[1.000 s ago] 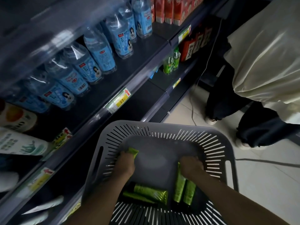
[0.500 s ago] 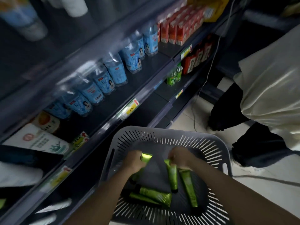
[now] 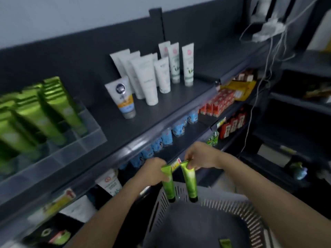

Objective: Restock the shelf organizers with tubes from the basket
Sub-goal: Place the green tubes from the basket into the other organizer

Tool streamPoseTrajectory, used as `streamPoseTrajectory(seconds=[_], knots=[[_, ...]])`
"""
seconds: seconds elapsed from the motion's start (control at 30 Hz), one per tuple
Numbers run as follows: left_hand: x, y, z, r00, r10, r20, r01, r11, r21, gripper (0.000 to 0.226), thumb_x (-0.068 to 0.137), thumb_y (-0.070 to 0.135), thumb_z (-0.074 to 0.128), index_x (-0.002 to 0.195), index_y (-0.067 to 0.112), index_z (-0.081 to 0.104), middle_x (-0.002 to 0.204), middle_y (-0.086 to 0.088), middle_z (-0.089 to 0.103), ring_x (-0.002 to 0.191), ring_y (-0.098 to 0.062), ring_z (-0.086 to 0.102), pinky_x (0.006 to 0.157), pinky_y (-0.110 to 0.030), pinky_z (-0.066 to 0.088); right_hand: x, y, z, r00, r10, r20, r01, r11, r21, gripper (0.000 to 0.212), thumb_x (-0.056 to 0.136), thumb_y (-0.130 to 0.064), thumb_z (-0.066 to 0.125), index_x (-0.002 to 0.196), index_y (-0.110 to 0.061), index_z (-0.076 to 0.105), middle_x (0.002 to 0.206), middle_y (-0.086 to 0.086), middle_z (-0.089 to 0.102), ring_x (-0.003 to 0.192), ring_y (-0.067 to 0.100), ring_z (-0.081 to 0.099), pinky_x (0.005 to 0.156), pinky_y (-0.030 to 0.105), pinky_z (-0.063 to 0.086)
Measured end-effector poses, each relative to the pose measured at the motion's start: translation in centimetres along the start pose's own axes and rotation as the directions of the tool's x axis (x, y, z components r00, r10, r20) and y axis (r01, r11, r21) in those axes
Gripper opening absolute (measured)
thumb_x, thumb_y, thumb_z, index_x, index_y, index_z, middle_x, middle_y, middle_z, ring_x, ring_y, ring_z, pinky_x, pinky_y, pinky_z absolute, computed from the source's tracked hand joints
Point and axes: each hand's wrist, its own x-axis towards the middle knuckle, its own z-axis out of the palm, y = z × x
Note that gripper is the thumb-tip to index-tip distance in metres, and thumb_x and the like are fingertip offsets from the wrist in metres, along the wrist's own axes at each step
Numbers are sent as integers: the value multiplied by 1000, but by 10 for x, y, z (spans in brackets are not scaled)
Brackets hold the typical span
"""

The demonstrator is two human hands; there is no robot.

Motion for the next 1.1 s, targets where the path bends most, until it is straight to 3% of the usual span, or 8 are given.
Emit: streamPoseTrajectory(seconds=[0.07,0.27,0.43,0.53,0.7,0.8,0.87,1.1], knots=[[-13,12,-38,995,51,-81,-47,997,57,37,71,18,77,53,16,45,61,1,51,61,-9,48,51,-26,30,-1,-31,-19,996,-80,-44,82,996,29,24,74,2,73,63,-17,64,49,-10,59,47,2,57,50,17,49],[-62,33,-140,930,97,-354,-70,994,89,29,70,23,78,63,3,57,63,-10,59,56,-11,49,48,-23,30,1,-118,-58,952,-263,-159,278,957,82,6,75,1,75,76,-4,72,64,6,65,58,12,62,60,27,56],[-107,31,-197,853,111,-510,-48,989,137,29,69,26,80,66,9,58,62,0,54,58,-10,49,51,-26,34,4,-192,-61,891,-403,-211,427,900,84,10,76,4,73,76,-6,71,68,6,66,65,15,64,69,35,61],[-135,24,-227,785,105,-611,3,985,173,27,69,30,80,73,13,60,68,1,57,62,-10,50,53,-25,34,8,-233,-56,830,-481,-282,515,855,56,7,76,4,72,76,-3,69,75,19,68,67,22,63,70,42,59],[-168,7,-258,659,59,-750,108,979,172,27,75,27,78,93,12,65,87,-1,62,88,-21,58,67,-31,40,27,-286,-39,701,-603,-381,625,776,-77,10,77,-4,73,82,-12,73,64,-11,60,63,7,56,66,25,50],[-172,-11,-264,622,17,-783,176,971,160,38,77,25,76,111,13,64,101,-3,62,100,-22,58,72,-26,36,47,-302,-22,671,-627,-396,646,757,-104,11,79,-5,71,87,-10,74,69,-10,61,67,6,55,69,23,44],[-170,-25,-264,621,-7,-784,213,964,160,43,78,24,75,117,10,62,109,-6,64,100,-23,59,77,-27,39,62,-305,-11,663,-636,-396,635,757,-152,13,80,-7,70,92,-11,74,81,-3,67,77,8,56,73,19,38],[-153,-62,-250,682,-66,-728,257,954,155,44,81,23,73,121,11,59,92,-3,62,79,-18,58,72,-33,50,95,-300,19,710,-616,-341,567,788,-240,22,84,-11,68,106,-9,71,112,6,68,105,17,60,83,14,37]])
